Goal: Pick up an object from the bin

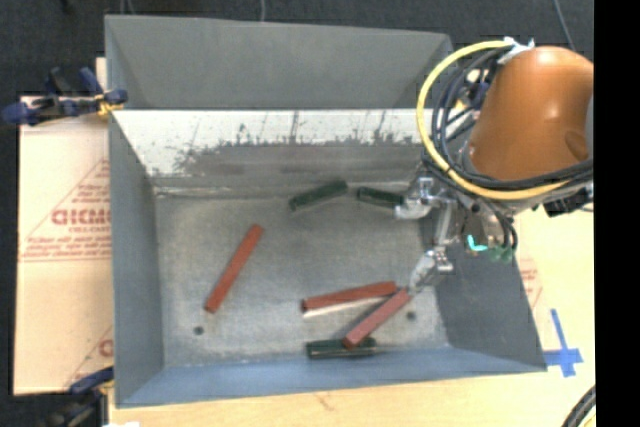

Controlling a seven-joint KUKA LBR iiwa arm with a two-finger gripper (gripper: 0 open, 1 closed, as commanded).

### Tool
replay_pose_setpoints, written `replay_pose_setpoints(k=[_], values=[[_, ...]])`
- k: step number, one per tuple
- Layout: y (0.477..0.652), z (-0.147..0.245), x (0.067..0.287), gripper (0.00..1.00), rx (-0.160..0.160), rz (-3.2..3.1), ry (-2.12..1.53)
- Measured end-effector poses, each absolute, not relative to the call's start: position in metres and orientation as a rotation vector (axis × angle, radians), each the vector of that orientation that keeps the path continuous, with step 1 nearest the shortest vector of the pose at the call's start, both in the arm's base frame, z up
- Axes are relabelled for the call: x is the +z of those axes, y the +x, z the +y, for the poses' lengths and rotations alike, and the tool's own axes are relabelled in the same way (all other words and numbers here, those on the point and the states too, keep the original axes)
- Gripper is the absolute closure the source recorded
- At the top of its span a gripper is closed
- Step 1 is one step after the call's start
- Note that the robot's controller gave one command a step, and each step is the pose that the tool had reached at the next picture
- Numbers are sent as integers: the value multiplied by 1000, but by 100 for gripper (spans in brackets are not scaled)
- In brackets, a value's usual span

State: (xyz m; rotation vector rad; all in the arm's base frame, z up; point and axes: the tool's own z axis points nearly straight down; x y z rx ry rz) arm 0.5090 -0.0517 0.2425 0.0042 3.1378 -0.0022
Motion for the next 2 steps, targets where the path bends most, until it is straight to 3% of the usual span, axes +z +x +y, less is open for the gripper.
replay_pose_setpoints(k=[1,2], values=[[509,-52,243,0,-2,3138,3],[506,-51,199,0,-3,3130,-41]])
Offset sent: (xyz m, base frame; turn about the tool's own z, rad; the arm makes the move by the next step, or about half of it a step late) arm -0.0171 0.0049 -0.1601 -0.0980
